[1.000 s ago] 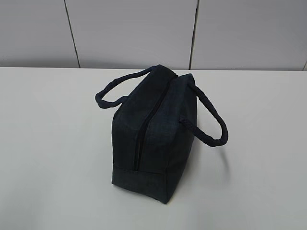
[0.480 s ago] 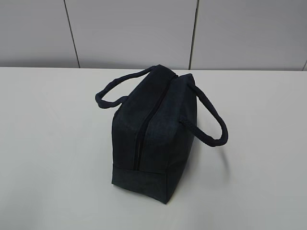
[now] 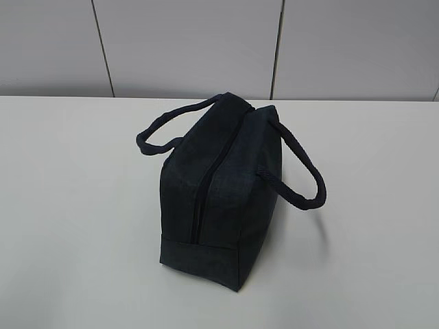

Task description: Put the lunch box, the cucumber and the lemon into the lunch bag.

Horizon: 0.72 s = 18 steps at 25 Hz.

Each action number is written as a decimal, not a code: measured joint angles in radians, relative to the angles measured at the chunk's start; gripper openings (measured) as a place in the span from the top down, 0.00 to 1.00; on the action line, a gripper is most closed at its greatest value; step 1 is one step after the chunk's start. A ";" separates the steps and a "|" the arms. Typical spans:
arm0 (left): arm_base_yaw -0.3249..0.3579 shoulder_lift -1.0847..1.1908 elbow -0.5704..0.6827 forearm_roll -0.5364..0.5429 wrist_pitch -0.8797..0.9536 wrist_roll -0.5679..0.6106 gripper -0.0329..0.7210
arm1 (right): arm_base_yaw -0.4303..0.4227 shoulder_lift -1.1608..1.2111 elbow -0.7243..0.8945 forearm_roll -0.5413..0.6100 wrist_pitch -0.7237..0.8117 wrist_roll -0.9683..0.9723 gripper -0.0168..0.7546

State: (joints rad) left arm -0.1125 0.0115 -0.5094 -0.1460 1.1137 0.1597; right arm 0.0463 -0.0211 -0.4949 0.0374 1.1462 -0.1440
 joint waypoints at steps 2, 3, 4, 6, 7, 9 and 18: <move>0.000 0.000 0.000 0.000 0.000 0.000 0.64 | 0.000 0.000 0.000 0.000 0.001 0.000 0.36; 0.000 0.000 0.000 0.000 0.000 0.000 0.64 | 0.000 0.000 0.000 0.000 0.001 0.000 0.36; 0.000 0.000 0.000 0.000 0.000 0.000 0.64 | 0.000 0.000 0.000 0.000 0.001 0.000 0.36; 0.000 0.000 0.000 0.000 0.000 0.000 0.64 | 0.000 0.000 0.000 0.000 0.001 0.000 0.36; 0.000 0.000 0.000 0.000 0.000 0.000 0.64 | 0.000 0.000 0.000 0.000 0.001 0.000 0.36; 0.000 0.000 0.000 0.000 0.000 0.000 0.64 | 0.000 0.000 0.000 0.000 0.001 0.000 0.36; 0.000 0.000 0.000 0.000 0.000 0.000 0.64 | 0.000 0.000 0.000 0.000 0.001 0.000 0.36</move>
State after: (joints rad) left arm -0.1125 0.0115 -0.5094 -0.1460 1.1137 0.1597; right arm 0.0463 -0.0211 -0.4949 0.0374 1.1470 -0.1440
